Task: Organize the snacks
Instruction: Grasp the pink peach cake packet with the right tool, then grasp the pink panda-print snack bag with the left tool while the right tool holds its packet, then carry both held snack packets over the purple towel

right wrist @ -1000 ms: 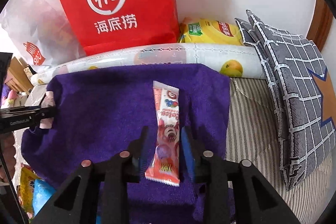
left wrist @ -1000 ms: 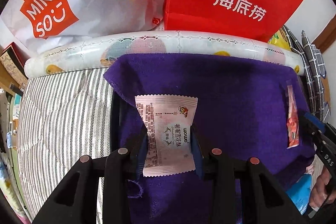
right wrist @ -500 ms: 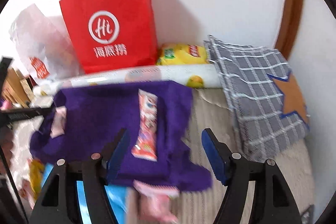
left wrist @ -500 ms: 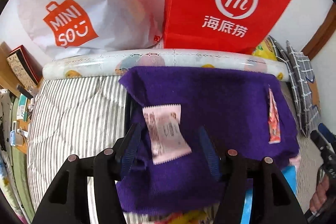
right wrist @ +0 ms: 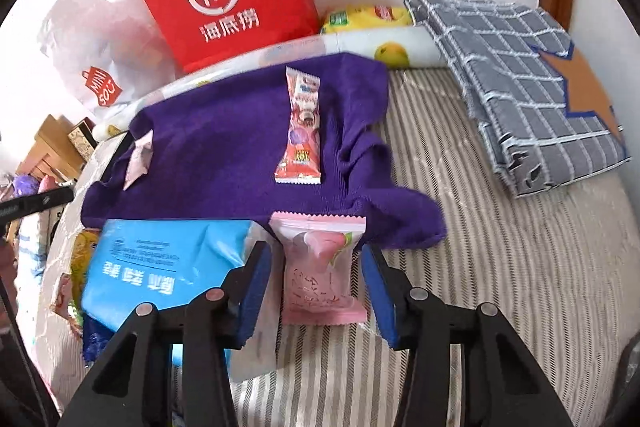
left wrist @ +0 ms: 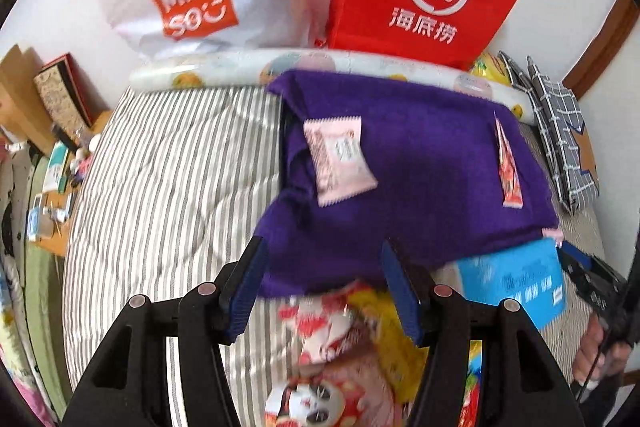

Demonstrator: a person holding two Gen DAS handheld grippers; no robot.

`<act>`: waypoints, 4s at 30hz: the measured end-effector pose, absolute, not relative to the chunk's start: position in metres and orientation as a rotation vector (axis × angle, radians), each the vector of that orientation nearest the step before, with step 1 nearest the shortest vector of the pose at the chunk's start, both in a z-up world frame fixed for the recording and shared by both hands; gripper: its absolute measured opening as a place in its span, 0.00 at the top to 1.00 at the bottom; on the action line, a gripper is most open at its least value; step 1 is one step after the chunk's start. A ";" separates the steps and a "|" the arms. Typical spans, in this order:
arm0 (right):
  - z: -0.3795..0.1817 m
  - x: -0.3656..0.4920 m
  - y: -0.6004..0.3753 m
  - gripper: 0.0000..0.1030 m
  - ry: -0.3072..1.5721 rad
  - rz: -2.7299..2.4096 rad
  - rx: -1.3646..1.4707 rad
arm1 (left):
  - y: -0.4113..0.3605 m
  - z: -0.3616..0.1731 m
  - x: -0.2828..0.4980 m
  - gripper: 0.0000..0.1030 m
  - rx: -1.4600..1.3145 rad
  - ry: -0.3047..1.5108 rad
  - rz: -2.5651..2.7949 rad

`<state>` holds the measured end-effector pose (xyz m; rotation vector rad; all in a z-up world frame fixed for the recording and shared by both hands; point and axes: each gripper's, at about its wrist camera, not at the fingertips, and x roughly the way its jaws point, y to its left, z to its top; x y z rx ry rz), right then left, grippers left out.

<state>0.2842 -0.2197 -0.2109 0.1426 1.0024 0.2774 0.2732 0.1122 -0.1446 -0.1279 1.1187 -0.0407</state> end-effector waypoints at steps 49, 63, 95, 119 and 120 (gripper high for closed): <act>-0.229 0.178 -0.215 0.58 0.915 0.210 -0.034 | 0.105 -0.159 0.162 0.42 -0.153 1.115 -0.066; -0.230 0.178 -0.216 0.57 0.917 0.213 -0.022 | 0.088 -0.192 0.184 0.20 -0.034 1.066 -0.058; -0.210 0.158 -0.228 0.58 0.877 0.252 0.051 | 0.106 -0.156 0.147 0.49 -0.193 1.021 -0.186; -0.123 0.202 -0.194 0.58 0.729 0.292 0.067 | 0.032 -0.117 0.189 0.49 -0.151 0.939 -0.345; -0.121 0.207 -0.191 0.58 0.725 0.298 0.064 | 0.031 -0.116 0.194 0.49 -0.153 0.936 -0.346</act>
